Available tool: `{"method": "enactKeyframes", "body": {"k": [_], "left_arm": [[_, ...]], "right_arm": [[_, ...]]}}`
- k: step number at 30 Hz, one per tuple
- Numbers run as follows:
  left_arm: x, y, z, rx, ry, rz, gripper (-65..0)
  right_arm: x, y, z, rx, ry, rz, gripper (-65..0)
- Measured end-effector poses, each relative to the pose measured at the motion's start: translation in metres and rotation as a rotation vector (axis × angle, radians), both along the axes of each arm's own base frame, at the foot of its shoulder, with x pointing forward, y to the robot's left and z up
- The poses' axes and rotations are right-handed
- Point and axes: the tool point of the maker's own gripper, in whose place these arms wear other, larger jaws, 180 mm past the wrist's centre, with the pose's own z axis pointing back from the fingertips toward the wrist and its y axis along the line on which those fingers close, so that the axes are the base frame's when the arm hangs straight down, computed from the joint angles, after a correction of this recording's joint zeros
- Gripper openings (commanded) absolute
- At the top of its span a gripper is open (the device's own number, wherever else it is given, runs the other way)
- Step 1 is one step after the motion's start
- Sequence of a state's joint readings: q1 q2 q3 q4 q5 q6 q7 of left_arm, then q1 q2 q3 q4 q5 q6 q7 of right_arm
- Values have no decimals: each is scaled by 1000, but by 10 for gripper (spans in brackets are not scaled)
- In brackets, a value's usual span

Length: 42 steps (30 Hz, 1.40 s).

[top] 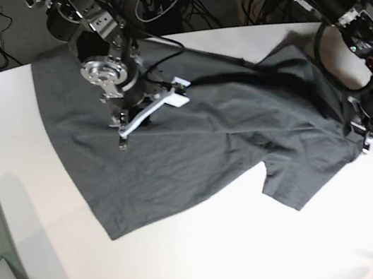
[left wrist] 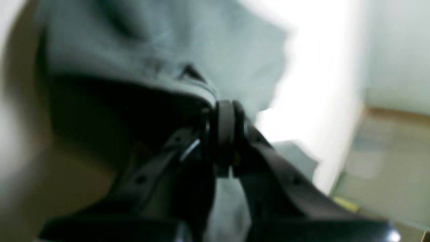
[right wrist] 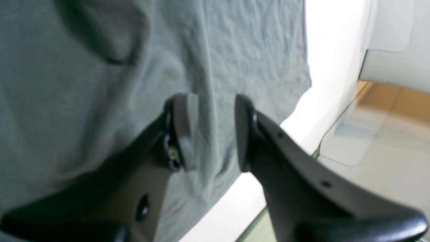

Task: Layout the t-shirt on the table in an organized manner, then fold the t-shirt properly
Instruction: 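Grasp the t-shirt with the right gripper and release with the left gripper, then move the left gripper to the bunched sleeve and grasp it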

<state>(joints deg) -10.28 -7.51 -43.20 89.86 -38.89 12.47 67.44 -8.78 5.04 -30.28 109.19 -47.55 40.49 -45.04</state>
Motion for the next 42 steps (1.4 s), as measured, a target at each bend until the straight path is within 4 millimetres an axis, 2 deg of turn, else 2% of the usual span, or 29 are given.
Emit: {"method": "enactKeyframes", "body": {"k": [3, 6, 8, 11, 13, 15, 17, 20, 24, 29, 32, 36, 39, 42], "left_arm": [[8, -22, 11, -32, -46, -13, -648], [23, -29, 9, -42, -39, -2, -648], [31, -22, 4, -11, -33, 42, -648], [29, -9, -18, 59, 20, 92, -648], [27, -9, -33, 78, 61, 90, -648], [31, -3, -36, 100, 60, 95, -648], [36, 14, -36, 143, 47, 115, -648], [45, 32, -42, 205, 74, 127, -648], [64, 40, -41, 246, 54, 138, -648], [88, 35, -48, 283, 30, 158, -647], [110, 21, -31, 301, -14, 123, -647], [133, 6, -1, 291, -102, 115, -647], [138, -4, 12, 245, -151, 109, -647], [139, -4, 26, 223, -195, 120, -646]], "right_arm": [[0, 0, 0, 0, -1, 0, -451], [-1, 0, 0, 0, 1, 1, -451], [-2, 2, -1, 3, 6, 2, -451], [-5, 12, 0, 35, 15, -10, -448], [-5, 23, 3, 71, 18, -14, -449], [-3, 36, 8, 110, 15, -26, -451], [-1, 50, 16, 157, 8, -23, -451], [7, 53, 21, 167, -8, -24, -451], [2, 62, 7, 160, 34, -4, -451], [-11, 58, -20, 114, 113, -9, -451], [-14, 60, -27, 111, 132, -5, -451], [-23, 59, -48, 82, 192, -1, -451], [-25, 53, -62, 48, 224, 0, -451], [-14, 49, -63, 41, 213, -1, -451]]}}
